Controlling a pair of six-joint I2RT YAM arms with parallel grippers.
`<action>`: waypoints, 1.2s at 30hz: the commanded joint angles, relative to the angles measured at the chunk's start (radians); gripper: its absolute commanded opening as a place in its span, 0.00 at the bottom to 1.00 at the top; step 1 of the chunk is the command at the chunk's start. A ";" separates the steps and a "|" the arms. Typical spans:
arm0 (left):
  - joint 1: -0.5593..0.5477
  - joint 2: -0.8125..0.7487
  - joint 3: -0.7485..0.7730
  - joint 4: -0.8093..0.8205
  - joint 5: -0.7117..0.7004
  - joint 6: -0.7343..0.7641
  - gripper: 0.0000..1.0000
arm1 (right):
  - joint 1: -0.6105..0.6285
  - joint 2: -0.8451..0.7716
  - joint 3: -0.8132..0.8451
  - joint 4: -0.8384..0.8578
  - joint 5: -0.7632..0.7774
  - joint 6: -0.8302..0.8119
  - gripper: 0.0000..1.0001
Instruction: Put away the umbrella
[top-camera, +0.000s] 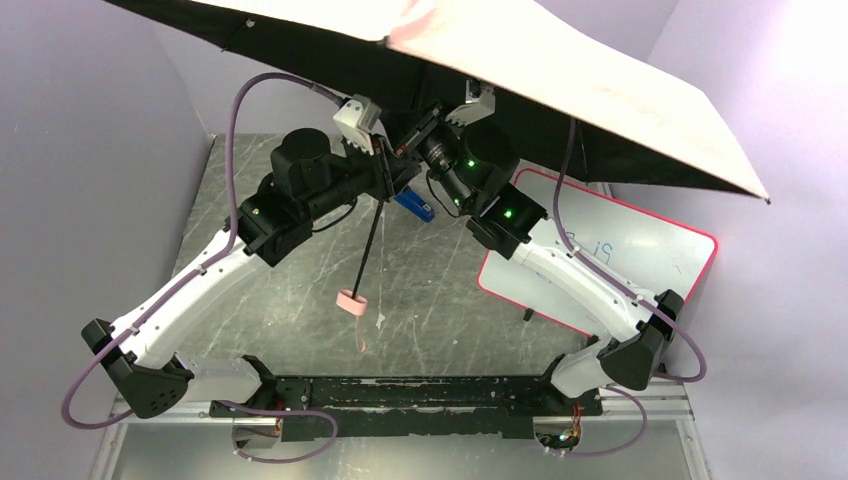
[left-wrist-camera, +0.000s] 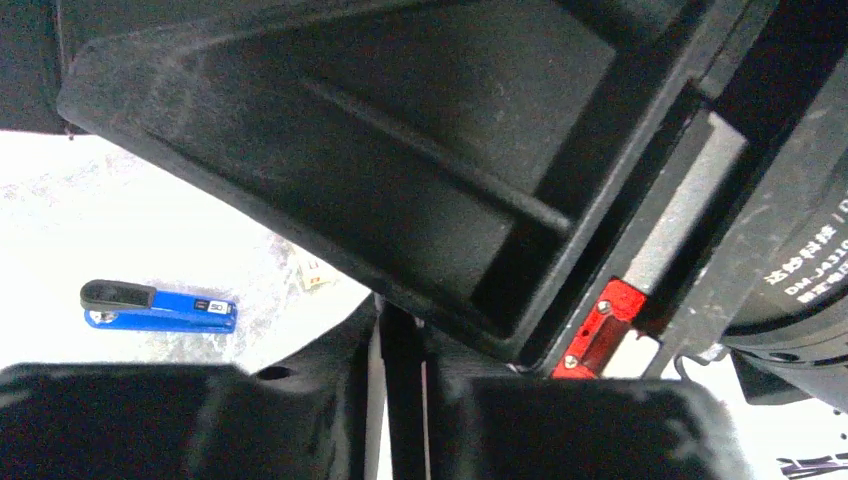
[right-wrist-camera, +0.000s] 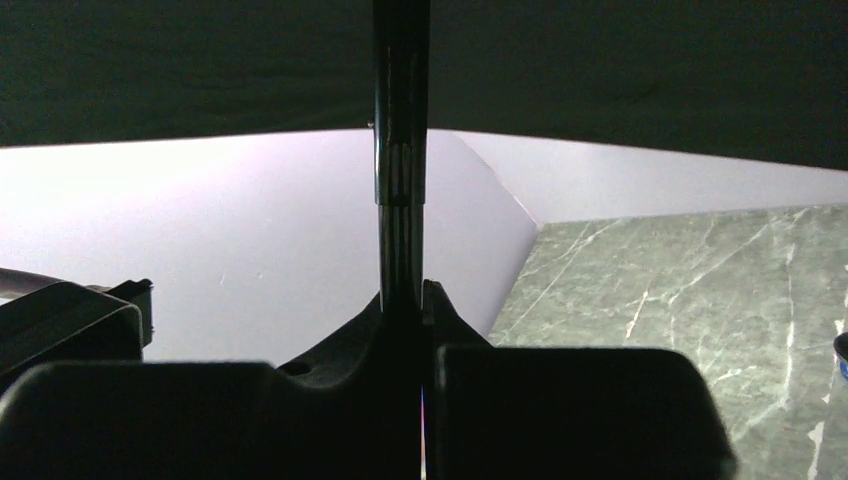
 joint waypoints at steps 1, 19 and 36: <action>-0.004 -0.016 0.011 -0.010 -0.041 0.007 0.15 | 0.016 -0.040 0.033 0.051 0.031 -0.027 0.00; -0.004 -0.149 -0.090 0.111 -0.013 -0.116 0.05 | 0.005 -0.146 -0.056 0.025 -0.064 -0.117 0.57; -0.004 -0.219 -0.193 0.273 0.183 -0.137 0.05 | -0.213 -0.128 -0.176 0.286 -0.521 0.146 0.65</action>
